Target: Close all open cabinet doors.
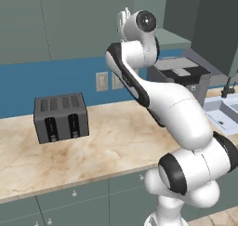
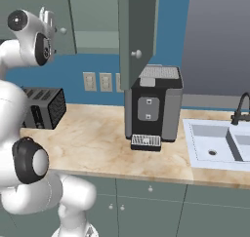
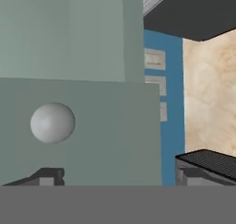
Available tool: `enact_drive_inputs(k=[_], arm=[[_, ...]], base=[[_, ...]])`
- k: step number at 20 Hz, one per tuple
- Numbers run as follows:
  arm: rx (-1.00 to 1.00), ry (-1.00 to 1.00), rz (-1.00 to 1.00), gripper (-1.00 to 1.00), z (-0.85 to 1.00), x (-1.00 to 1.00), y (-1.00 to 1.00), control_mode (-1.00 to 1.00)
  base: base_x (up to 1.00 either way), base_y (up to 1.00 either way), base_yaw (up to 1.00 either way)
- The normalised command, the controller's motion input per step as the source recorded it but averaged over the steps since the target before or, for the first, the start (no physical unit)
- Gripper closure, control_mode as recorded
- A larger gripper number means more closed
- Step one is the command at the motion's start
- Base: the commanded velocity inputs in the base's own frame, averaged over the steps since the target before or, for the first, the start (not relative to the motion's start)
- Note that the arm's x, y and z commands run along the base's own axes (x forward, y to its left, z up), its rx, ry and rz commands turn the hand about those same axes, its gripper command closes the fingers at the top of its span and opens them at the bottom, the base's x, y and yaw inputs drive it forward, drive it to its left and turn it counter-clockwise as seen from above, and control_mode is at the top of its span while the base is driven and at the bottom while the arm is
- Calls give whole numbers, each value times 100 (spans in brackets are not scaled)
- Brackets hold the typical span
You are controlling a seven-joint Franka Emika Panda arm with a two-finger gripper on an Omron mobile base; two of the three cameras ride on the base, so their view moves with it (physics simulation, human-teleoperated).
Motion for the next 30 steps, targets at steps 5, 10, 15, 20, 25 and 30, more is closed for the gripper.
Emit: enact_drive_inputs(k=[5,10,15,20,25,30], arm=[[0,0,18,-100,0,-36,0,-100],[0,0,10,-100,0,-48,-19,-100],[-2,0,15,-100,0,-57,-11,-100],[-10,0,19,-100,0,-48,-12,-100],[-6,0,2,-100,-3,-46,-21,-100],[-3,8,-10,-100,0,-28,-25,-100]], base=[[0,0,0],[0,0,0],[0,0,0],[0,0,0],[0,0,0],[0,0,0]])
